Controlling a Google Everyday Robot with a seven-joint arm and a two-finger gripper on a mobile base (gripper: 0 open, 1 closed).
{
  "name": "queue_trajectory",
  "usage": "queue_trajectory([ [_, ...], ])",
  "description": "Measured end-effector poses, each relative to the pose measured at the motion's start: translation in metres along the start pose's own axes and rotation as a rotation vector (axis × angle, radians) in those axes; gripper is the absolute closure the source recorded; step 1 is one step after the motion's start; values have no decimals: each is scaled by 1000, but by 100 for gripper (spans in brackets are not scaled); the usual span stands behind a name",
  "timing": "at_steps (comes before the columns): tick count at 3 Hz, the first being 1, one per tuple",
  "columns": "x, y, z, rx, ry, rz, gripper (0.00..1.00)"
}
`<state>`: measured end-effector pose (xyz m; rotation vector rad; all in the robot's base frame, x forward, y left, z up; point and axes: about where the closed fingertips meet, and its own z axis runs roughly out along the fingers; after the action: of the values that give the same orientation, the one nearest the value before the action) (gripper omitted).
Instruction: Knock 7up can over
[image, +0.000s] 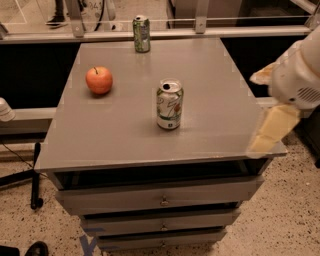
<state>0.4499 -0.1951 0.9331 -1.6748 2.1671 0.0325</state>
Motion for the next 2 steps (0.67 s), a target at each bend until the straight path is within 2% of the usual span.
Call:
queue_trajectory([
  [1, -29, -14, 58, -15, -164, 9, 0],
  [2, -80, -45, 94, 19, -361, 33, 0],
])
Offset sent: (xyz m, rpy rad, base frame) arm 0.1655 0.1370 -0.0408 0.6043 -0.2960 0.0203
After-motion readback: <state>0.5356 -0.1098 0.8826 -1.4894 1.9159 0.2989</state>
